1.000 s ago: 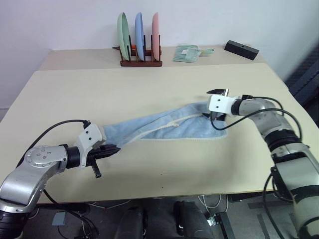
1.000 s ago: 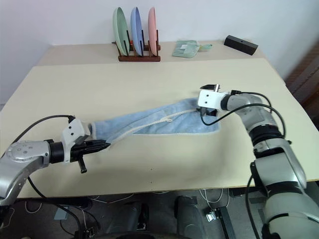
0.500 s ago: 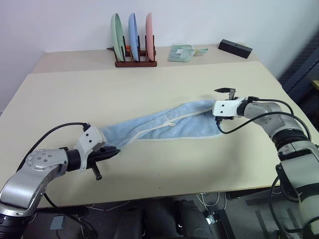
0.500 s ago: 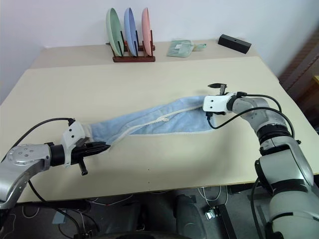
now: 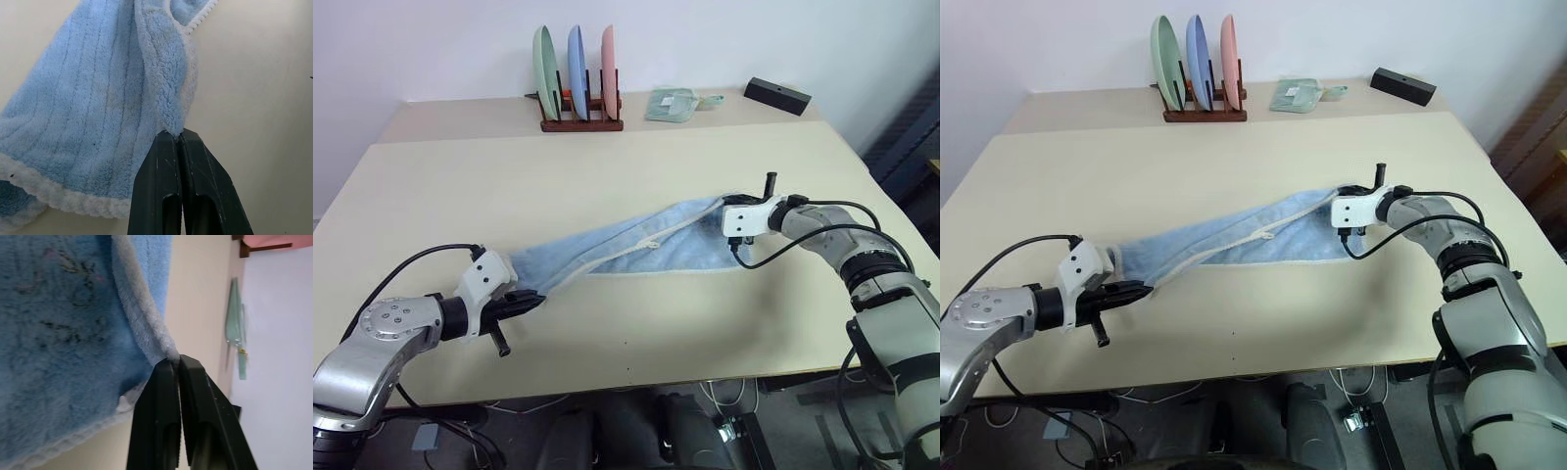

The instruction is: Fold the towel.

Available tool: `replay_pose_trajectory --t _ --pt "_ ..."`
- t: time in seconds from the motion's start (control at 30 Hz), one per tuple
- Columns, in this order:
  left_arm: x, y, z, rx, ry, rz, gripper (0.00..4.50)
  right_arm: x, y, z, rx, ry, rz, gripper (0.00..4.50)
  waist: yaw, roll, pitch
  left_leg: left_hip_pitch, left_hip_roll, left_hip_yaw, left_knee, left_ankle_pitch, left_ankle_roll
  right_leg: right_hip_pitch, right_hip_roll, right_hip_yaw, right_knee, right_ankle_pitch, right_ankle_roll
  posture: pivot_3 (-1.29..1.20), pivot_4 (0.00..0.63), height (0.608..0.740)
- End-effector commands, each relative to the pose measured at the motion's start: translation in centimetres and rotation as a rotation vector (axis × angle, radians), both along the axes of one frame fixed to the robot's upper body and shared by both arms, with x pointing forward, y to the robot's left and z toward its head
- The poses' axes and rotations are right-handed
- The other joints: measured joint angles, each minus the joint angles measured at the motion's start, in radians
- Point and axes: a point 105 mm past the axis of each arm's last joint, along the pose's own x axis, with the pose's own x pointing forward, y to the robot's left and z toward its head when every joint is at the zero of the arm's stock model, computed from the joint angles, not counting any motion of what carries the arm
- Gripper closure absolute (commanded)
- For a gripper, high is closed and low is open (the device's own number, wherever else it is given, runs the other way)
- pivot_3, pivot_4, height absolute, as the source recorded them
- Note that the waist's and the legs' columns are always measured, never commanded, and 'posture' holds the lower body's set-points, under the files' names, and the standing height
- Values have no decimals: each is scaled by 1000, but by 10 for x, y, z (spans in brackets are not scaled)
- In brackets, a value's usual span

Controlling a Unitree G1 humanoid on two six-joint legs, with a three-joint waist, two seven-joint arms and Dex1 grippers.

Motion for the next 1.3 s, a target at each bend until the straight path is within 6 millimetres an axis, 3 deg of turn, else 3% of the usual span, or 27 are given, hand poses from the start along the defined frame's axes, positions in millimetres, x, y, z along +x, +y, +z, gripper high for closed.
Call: replay_pose_trajectory --t 0.03,0.23,0.4,0.7,0.8,0.93,1.3 --pt "2 0 13 0 -61 -4 4500 3 -5 18 5 -51 -6 4465 0 0 0 0 0 0 0 0 0 0 0 0 0 0 0 0 150 740" --pt "5 17 21 23 -95 63 4500 -20 -13 22 47 67 76 4465 2 0 0 0 0 0 0 0 0 0 0 0 0 0 0 0 150 740" --pt "1 20 28 7 -100 75 4500 -56 -11 1 93 316 159 4465 1 0 0 1 1 -1 0 0 1 2 0 0 -1 0 0 0 150 740" --pt "7 8 29 2 -108 41 4500 -46 -7 -17 102 218 95 4465 1 0 0 2 1 -1 0 0 0 2 0 0 1 0 0 0 150 740" --pt "7 6 30 -3 -109 35 4500 -43 -6 -13 94 170 90 3661 2 0 0 1 0 -1 0 0 0 2 0 0 1 0 0 0 150 740" --pt "6 4 29 -10 -107 32 4500 -43 -6 -13 59 140 103 1829 3 0 0 1 0 -1 1 0 0 2 -1 0 1 0 0 0 150 740" --pt "6 3 28 -22 -104 29 4500 -34 -8 1 20 -17 95 1829 2 0 0 1 0 0 1 0 0 2 1 0 1 0 0 0 150 740"
